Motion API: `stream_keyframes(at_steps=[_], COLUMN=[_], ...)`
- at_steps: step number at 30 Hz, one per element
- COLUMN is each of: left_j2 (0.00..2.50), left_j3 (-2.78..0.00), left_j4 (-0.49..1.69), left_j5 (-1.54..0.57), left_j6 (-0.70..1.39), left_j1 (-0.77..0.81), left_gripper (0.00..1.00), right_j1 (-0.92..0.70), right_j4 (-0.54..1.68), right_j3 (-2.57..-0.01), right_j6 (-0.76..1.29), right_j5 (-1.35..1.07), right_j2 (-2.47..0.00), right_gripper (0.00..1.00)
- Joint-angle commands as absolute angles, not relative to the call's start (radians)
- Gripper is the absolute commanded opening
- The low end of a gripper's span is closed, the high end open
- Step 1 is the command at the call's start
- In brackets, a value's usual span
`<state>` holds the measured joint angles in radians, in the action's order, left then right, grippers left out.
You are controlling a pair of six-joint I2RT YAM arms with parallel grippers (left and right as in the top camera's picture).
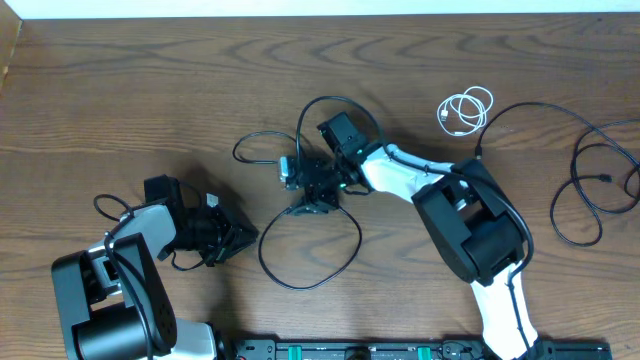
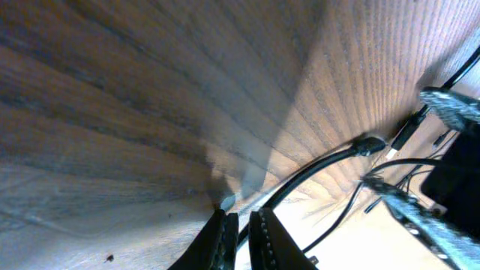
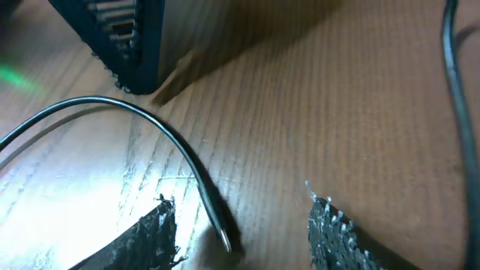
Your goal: Untangle cables
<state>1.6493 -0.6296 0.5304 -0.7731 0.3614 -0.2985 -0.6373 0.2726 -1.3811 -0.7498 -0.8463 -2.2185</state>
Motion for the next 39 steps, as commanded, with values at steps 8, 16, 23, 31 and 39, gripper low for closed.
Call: stream_keyframes(at_steps=[8,16,23,31,39], left_j2=[1.706,1.706,1.706,1.706,1.706], left_j3=[-0.582,-0.582,-0.582,-0.582,-0.582], left_j4=[0.516,0.514,0.514,0.513,0.509], left_j5=[-0.554,-0.555,-0.555,-0.555,-0.554], left_j6=[0.352,0.352,0.352,0.357,0.361], left_j1=[-0.295,-0.295,-0.295,-0.295,-0.295], left_gripper=[0.15,0.16,0.16,0.17,0.17], right_j1=[-0.662,-0.732,-0.769,-0.77,-0.77], right_j4=[0.34,0.327,0.326,0.348,0.344], right_j3=[-1.411,-1.411,-1.411,-1.411,-1.411], right_j6=[-0.885,-0.925,-0.925,-0.923,-0.893], right_j5=[-0.789,-0.713,-0.61,-0.577,-0.567], right_j2=[-2.233,-2.249,-2.273,-2.275,-2.271], right_gripper=[0.54,0.54,0.3,0.01,0.01])
